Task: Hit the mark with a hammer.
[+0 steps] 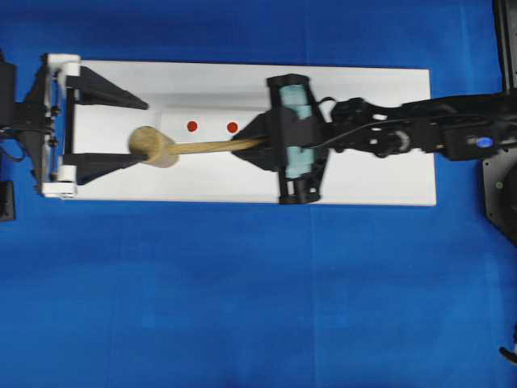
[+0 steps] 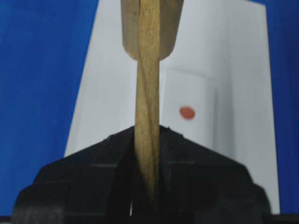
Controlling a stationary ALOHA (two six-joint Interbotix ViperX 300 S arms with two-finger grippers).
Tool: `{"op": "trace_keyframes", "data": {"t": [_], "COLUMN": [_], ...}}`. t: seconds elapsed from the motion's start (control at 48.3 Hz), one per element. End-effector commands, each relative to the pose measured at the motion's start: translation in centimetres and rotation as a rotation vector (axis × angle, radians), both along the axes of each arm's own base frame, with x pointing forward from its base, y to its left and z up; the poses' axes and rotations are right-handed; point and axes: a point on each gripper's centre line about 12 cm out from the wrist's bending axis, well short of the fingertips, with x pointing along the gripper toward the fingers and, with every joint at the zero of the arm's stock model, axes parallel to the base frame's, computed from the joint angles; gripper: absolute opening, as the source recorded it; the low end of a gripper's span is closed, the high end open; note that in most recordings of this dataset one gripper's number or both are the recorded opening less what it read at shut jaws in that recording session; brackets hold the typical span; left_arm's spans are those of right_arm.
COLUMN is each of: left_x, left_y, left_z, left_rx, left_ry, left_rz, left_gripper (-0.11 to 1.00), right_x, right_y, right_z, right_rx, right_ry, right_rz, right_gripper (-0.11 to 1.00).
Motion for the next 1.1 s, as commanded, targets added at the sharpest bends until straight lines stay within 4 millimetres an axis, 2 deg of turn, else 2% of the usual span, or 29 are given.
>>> {"op": "trace_keyframes", "data": {"t": [0.0, 0.248, 0.352, 0.559, 0.828, 1.077], "left_x": [-1.0, -4.8, -5.9, -6.7, -6.7, -6.7], "left_y": [0.1, -0.2, -0.3, -0.4, -0.4, -0.4], "left_z": [0.8, 1.3, 1.4, 1.2, 1.0, 1.0], "left_rx": [-0.005, -0.009, -0.01, -0.011, -0.011, -0.011], "left_ry": [-0.022, 0.001, 0.016, 0.021, 0.027, 0.028], "left_rz": [0.006, 0.002, 0.001, 0.0, 0.0, 0.0], "left_gripper": [0.79, 0.79, 0.79, 0.79, 0.79, 0.79], "right_x": [-1.0, -4.7, -5.5, -5.4, -5.4, -4.8], "right_y": [0.0, 0.1, 0.2, 0.0, -2.8, -3.5], "right_z": [2.5, 2.2, 2.1, 2.2, 2.6, 2.5], "right_rx": [0.01, 0.077, 0.103, 0.104, 0.085, 0.084], "right_ry": [-0.066, -0.067, -0.07, -0.081, -0.119, -0.114], "right_rz": [-0.012, -0.055, -0.069, -0.085, -0.18, -0.197], "right_gripper": [0.02, 0.02, 0.02, 0.02, 0.02, 0.02]}}
